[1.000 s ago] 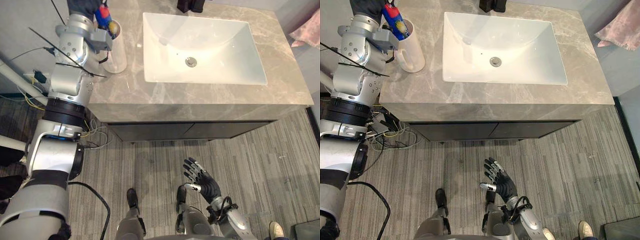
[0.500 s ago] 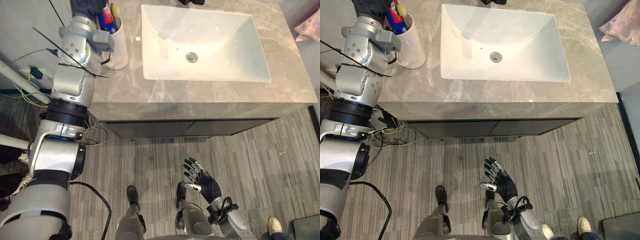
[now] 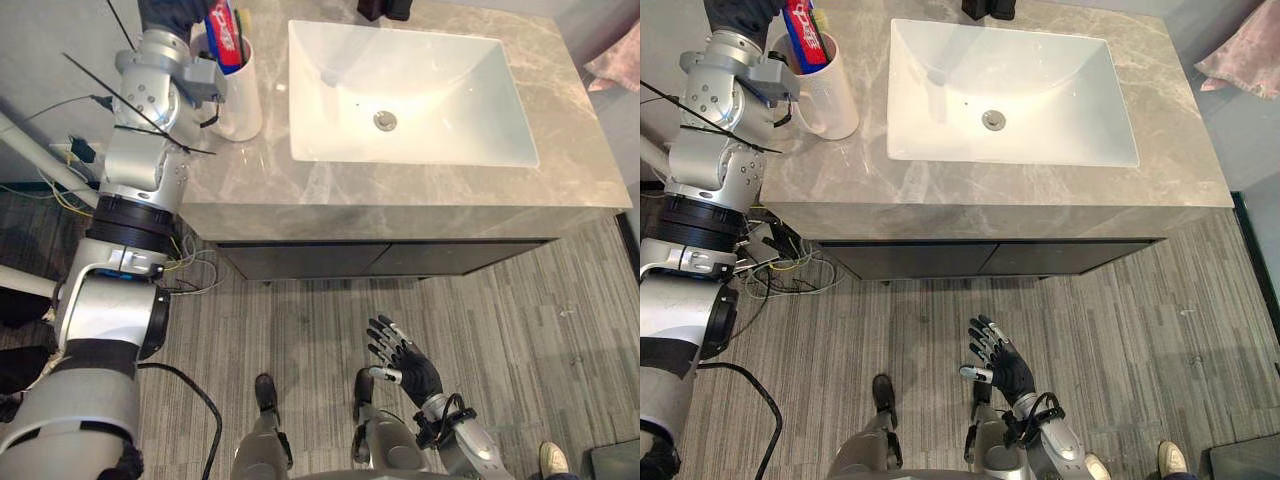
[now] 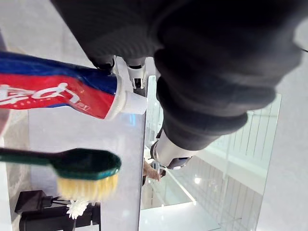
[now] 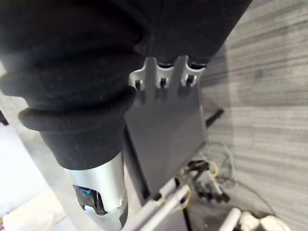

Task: Organize washtable

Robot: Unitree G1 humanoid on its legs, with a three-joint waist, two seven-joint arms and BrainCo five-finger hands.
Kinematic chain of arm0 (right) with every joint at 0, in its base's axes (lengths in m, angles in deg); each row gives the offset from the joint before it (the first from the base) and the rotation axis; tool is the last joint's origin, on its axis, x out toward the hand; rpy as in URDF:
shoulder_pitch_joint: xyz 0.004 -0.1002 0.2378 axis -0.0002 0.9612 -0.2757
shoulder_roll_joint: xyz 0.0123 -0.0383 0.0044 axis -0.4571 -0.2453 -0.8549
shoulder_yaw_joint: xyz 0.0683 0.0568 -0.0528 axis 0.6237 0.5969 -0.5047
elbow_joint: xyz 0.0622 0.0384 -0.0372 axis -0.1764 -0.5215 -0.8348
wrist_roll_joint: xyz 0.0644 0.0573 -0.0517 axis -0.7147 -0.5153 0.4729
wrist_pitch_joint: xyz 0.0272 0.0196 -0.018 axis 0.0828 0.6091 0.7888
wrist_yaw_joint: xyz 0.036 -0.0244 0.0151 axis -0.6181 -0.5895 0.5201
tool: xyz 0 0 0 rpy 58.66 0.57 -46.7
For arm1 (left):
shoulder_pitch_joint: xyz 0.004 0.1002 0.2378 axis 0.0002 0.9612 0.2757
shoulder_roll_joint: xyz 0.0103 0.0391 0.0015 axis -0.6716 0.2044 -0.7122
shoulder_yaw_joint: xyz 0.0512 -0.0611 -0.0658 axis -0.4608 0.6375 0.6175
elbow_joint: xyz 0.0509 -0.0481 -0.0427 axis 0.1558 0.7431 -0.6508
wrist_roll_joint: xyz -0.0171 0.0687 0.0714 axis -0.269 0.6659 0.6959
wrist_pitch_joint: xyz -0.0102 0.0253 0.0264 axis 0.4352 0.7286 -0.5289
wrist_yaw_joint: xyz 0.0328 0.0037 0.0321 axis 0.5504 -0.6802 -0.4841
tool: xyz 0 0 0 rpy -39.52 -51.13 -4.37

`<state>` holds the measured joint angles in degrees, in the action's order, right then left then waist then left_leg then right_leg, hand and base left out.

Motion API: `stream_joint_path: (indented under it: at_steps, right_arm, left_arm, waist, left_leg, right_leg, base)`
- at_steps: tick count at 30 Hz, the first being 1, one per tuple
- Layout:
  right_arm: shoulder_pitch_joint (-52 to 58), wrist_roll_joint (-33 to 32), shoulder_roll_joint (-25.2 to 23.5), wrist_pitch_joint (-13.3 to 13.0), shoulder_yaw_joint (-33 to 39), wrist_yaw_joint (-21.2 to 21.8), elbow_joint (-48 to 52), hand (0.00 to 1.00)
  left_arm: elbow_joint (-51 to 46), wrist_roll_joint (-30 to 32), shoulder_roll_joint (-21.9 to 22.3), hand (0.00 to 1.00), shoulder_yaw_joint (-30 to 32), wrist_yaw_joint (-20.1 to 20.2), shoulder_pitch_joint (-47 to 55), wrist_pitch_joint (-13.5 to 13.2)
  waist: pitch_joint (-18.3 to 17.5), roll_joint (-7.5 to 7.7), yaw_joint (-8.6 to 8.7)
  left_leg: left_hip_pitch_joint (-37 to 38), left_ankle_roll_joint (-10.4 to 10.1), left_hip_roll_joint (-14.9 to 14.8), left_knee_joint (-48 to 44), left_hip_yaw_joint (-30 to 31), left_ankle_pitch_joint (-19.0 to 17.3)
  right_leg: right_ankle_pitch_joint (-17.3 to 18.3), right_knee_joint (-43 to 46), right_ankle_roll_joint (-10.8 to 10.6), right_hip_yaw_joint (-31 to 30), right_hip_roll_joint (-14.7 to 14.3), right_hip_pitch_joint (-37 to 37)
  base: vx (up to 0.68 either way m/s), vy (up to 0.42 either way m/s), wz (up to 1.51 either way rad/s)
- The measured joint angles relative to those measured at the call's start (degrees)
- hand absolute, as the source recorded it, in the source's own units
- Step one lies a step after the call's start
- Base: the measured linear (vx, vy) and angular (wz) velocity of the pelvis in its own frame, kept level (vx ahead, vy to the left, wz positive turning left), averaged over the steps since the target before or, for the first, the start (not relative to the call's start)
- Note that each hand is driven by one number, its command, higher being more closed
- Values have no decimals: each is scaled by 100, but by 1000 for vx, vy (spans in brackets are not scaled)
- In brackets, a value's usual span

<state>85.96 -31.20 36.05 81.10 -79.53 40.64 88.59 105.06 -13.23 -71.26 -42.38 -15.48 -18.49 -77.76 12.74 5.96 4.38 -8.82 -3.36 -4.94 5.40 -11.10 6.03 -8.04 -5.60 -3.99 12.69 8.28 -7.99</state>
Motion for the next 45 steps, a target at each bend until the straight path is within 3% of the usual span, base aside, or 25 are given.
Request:
stream_joint_path:
  at_steps: [8, 11, 14, 15, 17, 21, 23, 29, 37, 39, 45]
  right_arm:
    - [-60, -1, -6, -3, -72, 0, -2, 0]
    - [-77, -2, -15, -11, -67, 1, -2, 0]
    - [-79, 0, -44, -23, -34, 4, -4, 0]
    - [-78, 0, -81, -27, -8, 10, -7, 0]
    - [-76, 2, -178, -37, 78, 15, -23, 0]
    - [-7, 114, -196, -52, 155, 25, -104, 0]
    - [104, 164, -268, -52, 345, 23, -242, 0]
    - [323, 329, -297, -44, 502, 28, -277, 0]
    - [319, 331, -265, -22, 571, 25, -276, 0]
    - [315, 330, -264, -19, 579, 21, -269, 0]
    - [305, 330, -263, -10, 709, -8, -248, 0]
  left_arm:
    - [-156, -122, -522, 0, -144, 40, -368, -51]
    - [-646, -130, -745, 0, -136, 40, -366, -220]
    - [-1547, -130, -909, 0, 198, 46, 112, -420]
    - [-2037, -138, -989, 100, 451, 61, 594, -504]
    - [-2854, -241, -1013, 100, 925, 228, 1667, -635]
    - [-3620, -350, -931, 100, 1280, 603, 3392, -586]
    - [-4106, -471, -491, 100, 1477, 832, 4598, -469]
    - [-4553, -499, 497, 100, 1240, 1153, 6235, -134]
    - [-4484, -431, 1213, 100, 677, 1297, 6516, 125]
    - [-4284, -296, 1331, 100, 663, 1289, 6477, 131]
    - [-3636, -87, 1489, 100, 503, 1248, 5893, 254]
  waist:
    - [-11, -26, -77]
    - [-95, -127, -166]
    - [-222, -332, -215]
    - [-333, -410, -217]
    - [-454, -516, -228]
    - [-513, -544, -256]
    - [-554, -552, -256]
    - [-682, -484, -358]
    - [-738, -406, -285]
    - [-740, -399, -203]
    - [-667, -273, -185]
  left_leg:
    - [86, 20, 22, -1, 63, 17]
    - [112, 25, 52, -1, 111, 20]
    - [156, 41, 100, 0, 182, 28]
    - [160, 43, 113, 1, 180, 25]
    - [179, 44, 112, 2, 191, 25]
    - [288, 39, 92, 42, 205, 20]
    - [274, 12, 95, 45, 266, 6]
    - [259, 33, 100, 44, 310, 25]
    - [208, 37, 89, 32, 280, 26]
    - [156, 37, 81, 17, 261, 26]
    - [85, 39, 70, 12, 119, 21]
  right_leg:
    - [0, 0, 0, 101, 17, 126]
    - [2, 1, -2, 156, 40, 182]
    - [3, 2, -1, 339, 83, 283]
    - [4, 2, -1, 383, 96, 290]
    - [9, 2, -2, 459, 94, 325]
    - [133, 1, 104, 532, 74, 455]
    - [199, 0, 177, 622, 74, 463]
    - [243, 81, 136, 691, 91, 441]
    - [210, 152, 82, 610, 89, 351]
    - [188, 157, 50, 590, 83, 284]
    - [124, 165, -20, 436, 82, 125]
  base:
    - [-4, 9, 4]
    - [-4, 27, 9]
    - [2, 35, 14]
    - [-1, 40, 6]
    - [-5, 18, 2]
    - [-47, 3, 7]
    - [-56, 16, 17]
    - [6, 18, 6]
    - [28, 11, -5]
    - [20, 16, -6]
    - [8, 19, -12]
